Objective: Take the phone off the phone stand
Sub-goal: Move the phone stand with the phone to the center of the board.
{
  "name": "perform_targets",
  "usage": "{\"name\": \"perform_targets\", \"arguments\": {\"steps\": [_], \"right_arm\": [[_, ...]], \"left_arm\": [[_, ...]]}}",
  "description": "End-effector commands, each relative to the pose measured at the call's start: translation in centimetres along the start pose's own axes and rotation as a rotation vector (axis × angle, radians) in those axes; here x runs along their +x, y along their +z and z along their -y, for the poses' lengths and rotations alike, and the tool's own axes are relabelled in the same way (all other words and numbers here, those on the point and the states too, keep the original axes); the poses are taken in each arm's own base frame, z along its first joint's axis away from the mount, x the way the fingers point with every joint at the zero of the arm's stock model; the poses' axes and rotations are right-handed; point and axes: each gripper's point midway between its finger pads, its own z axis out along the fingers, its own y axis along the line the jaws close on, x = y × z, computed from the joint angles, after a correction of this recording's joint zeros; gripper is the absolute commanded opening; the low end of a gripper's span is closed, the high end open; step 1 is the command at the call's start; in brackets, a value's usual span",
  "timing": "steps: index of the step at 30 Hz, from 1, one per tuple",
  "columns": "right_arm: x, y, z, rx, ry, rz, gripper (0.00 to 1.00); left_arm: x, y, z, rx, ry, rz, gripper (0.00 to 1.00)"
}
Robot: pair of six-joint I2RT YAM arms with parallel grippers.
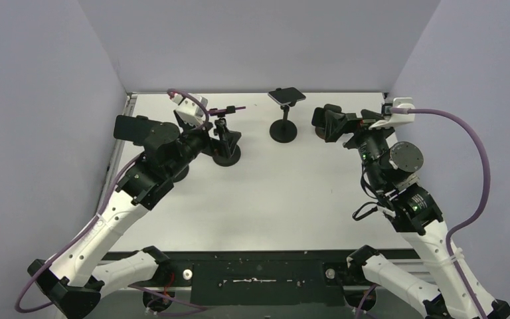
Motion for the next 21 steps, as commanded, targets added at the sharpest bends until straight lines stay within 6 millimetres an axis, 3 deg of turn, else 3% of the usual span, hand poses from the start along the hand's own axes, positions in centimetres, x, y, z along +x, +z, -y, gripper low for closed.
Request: {"name": "perform_targets", "arguments": {"steps": [1, 9, 15, 18, 20, 21], "right_arm": [[3.6, 0.3, -2.0, -0.105, 0.005, -0.091, 1.0], [9.5, 1.6, -5.0, -0.222, 0.094, -0.217, 1.0], [13.0, 3.8, -4.7, -0.117, 0.251, -0.29, 0.96], [13.9, 5.2, -2.4, -0.046, 0.322, -0.301, 0.91], [14.7, 6.0, 0.3, 0.001, 0.385, -0.301, 0.88], [15.1, 6.3, 2.6, 0.048, 0.416, -0.293, 0.88]], "left_arm": [[1.0, -0.4, 2.2, 0.145, 0.022, 0.021, 0.97], [6.3, -1.0, 1.5, 0.19, 0.032, -0.013, 0.97], [8.2, -1.1, 0.3, 0.158, 0.032, 0.014, 0.97], [9.0, -1.4, -0.2, 0.139, 0.015, 0.026, 0.97], [9.3, -1.7, -0.3, 0.14, 0.009, 0.029, 0.97], [9.2, -1.8, -0.2, 0.145, 0.011, 0.031, 0.98]]}}
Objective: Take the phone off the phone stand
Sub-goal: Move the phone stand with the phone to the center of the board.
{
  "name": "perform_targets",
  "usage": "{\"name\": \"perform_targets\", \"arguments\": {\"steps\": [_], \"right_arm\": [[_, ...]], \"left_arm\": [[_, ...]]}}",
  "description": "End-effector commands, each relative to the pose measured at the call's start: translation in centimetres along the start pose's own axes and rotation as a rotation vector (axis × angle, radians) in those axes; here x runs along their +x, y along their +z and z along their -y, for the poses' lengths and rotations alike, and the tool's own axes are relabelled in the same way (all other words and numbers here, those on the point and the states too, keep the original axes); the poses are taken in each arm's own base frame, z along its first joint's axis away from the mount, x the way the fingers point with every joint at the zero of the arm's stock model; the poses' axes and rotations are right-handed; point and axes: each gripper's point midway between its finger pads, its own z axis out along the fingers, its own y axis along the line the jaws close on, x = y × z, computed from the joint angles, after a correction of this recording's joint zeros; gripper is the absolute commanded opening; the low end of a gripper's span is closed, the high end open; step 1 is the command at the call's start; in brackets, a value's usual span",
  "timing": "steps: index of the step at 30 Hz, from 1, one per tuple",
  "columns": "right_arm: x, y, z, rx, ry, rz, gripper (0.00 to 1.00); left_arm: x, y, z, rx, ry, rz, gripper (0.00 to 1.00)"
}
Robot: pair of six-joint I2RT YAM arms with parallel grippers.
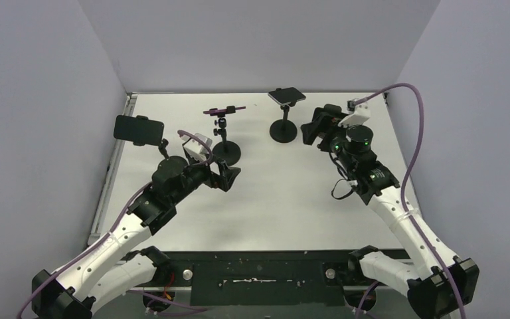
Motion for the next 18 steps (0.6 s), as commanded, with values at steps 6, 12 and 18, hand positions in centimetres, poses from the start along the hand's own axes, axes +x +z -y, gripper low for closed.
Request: {"name": "perform_targets", "arguments": {"steps": [6, 12, 18], "right_arm": [[-2.0, -0.3, 11.8, 0.19, 0.262, 0.242, 0.91], [-0.4, -0.5, 16.7, 0.327, 0.251, 0.319, 1.0], [-0.4, 0.9, 18.9, 0.345, 0.271, 0.287, 1.0]], "left_arm": [[-3.4, -1.3, 2.0, 0.092, 0.046, 0.164, 0.86], [-3.0, -1.2, 2.3, 0.106, 0.034, 0.16, 0.9], [-3.1, -1.3, 2.0, 0.083, 0.036, 0.16, 0.91]]}}
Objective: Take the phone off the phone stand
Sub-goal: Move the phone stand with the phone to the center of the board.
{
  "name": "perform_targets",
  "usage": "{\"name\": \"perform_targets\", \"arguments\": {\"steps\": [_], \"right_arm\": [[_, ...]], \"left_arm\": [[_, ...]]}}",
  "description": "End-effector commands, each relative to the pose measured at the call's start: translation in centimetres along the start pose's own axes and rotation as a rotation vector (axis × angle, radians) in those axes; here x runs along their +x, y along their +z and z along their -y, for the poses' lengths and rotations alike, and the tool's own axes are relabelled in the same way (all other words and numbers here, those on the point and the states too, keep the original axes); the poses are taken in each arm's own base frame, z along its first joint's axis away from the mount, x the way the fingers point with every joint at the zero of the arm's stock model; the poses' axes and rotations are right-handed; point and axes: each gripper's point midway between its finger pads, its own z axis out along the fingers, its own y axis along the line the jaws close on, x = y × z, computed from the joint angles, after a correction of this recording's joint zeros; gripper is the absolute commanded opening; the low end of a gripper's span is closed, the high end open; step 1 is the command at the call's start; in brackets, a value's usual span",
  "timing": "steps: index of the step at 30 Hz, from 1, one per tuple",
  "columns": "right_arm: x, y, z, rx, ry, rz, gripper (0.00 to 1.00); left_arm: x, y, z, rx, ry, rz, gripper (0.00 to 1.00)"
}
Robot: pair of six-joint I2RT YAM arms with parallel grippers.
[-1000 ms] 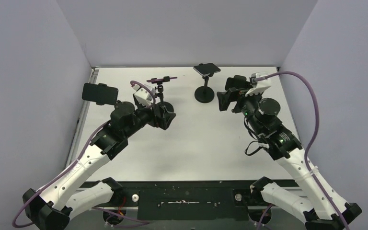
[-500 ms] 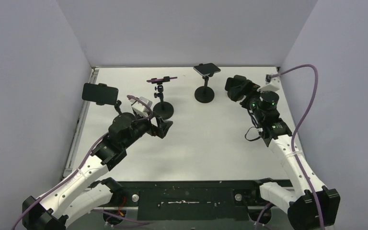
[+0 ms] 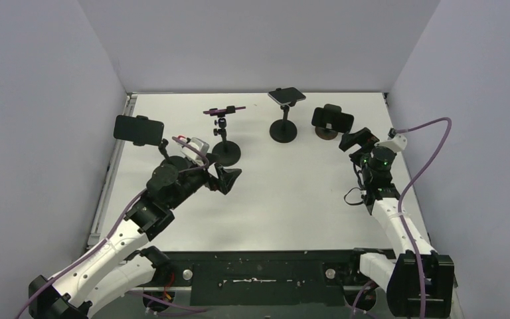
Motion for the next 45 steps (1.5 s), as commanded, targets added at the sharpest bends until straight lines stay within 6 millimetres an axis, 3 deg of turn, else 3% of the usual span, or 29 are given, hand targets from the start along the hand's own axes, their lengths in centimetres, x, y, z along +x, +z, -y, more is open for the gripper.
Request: {"name": "perform_targets", "arguments": {"steps": [1, 5, 10, 18, 25, 32, 36, 40, 45], "right_arm": [[-2.7, 2.4, -1.5, -0.088, 0.01, 0.028, 1.0], [-3.1, 4.2, -3.1, -0.2, 0.015, -0.003, 0.96], [-3.0, 5.5, -1.4, -0.2, 0.043, 0.008, 0.94], [-2.9, 7.0, -0.3, -0.179, 0.0, 0.027, 0.9], [-3.3, 8.7, 3.5, -0.182, 0.008, 0.039, 0.87], [-3.1, 10.1, 3.0, -0.237, -0.041, 0.005, 0.82], [-3.9, 9.6, -0.6, -0.328, -0.068, 0.02, 0.81], [-2.3, 8.5, -7.2, -0.406, -0.167, -0.009, 0.82], [0.1, 7.3, -14.5, -0.486, -0.17, -0.043, 0.82]], "left_arm": [[-2.1, -0.3, 0.3, 0.0, 0.02, 0.074, 0.92], [-2.4, -0.8, -0.2, -0.033, 0.028, 0.09, 0.91], [-3.2, -1.4, -0.8, -0.074, 0.029, 0.122, 0.91], [-3.3, -1.7, -2.1, -0.149, 0.022, 0.14, 0.91], [-3.1, -1.6, -2.2, -0.148, 0.034, 0.135, 0.91], [-3.3, -1.9, -2.0, -0.145, 0.042, 0.146, 0.91], [-3.6, -2.1, -2.3, -0.166, 0.043, 0.16, 0.91], [-3.8, -2.4, -3.3, -0.223, 0.019, 0.18, 0.91], [-3.7, -2.6, -4.1, -0.271, 0.003, 0.183, 0.91]]}}
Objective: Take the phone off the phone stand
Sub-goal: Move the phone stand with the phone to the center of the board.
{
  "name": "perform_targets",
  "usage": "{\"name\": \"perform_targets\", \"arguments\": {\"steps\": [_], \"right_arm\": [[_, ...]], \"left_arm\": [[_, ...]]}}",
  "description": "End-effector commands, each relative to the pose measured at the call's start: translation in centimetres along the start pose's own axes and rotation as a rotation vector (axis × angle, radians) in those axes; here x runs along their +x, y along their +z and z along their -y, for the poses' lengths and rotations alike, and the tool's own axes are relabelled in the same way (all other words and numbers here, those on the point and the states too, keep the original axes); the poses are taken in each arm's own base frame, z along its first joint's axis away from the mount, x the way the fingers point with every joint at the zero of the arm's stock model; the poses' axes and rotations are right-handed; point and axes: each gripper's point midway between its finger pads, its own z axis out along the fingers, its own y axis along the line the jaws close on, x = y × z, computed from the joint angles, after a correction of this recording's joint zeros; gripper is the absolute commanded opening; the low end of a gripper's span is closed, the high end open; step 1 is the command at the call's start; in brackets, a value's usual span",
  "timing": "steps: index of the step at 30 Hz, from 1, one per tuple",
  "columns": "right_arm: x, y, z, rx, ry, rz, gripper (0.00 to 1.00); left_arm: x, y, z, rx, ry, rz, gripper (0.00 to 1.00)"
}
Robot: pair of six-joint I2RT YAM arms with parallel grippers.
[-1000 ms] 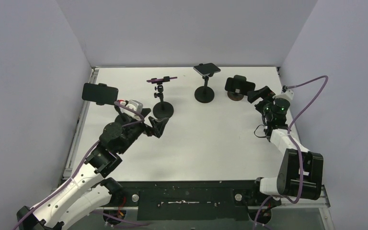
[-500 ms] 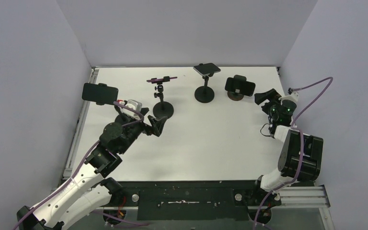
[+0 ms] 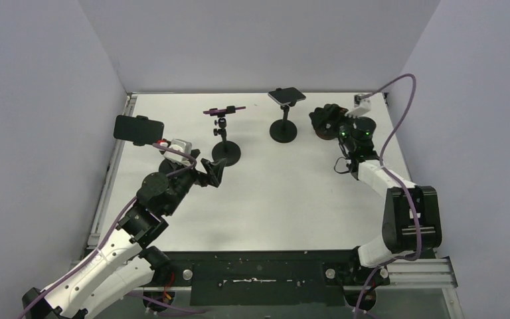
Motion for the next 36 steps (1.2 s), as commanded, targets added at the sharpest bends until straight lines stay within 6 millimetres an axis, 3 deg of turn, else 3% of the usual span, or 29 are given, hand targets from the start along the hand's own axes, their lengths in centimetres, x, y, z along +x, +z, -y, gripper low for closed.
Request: {"name": "perform_targets", "arguments": {"steps": [1, 7, 15, 18, 23, 30, 36], "right_arm": [[-2.5, 1.3, -7.2, -0.095, -0.047, 0.073, 0.82], [-3.7, 1.8, -11.5, -0.179, 0.265, 0.107, 0.85], [-3.7, 2.9, -14.5, -0.201, 0.594, 0.062, 0.86], [-3.9, 3.6, -14.1, -0.168, 0.63, 0.071, 0.85], [-4.0, 4.8, -11.6, -0.047, 0.675, 0.086, 0.84], [-2.7, 7.0, -8.7, 0.056, 0.742, 0.06, 0.78], [-2.2, 8.5, -7.6, 0.096, 0.757, 0.056, 0.77]], "left_arm": [[-1.0, -0.1, -0.7, -0.045, -0.012, 0.046, 0.91], [-1.0, -0.1, -0.9, -0.055, -0.009, 0.047, 0.9], [-1.3, -0.2, -0.9, -0.059, -0.008, 0.052, 0.9], [-1.3, -0.3, -1.0, -0.064, -0.008, 0.053, 0.9], [-1.4, -0.3, -1.3, -0.079, -0.005, 0.053, 0.9], [-1.2, -0.2, -1.5, -0.088, 0.001, 0.047, 0.9], [-0.9, 0.0, -1.6, -0.096, 0.002, 0.038, 0.9]]}}
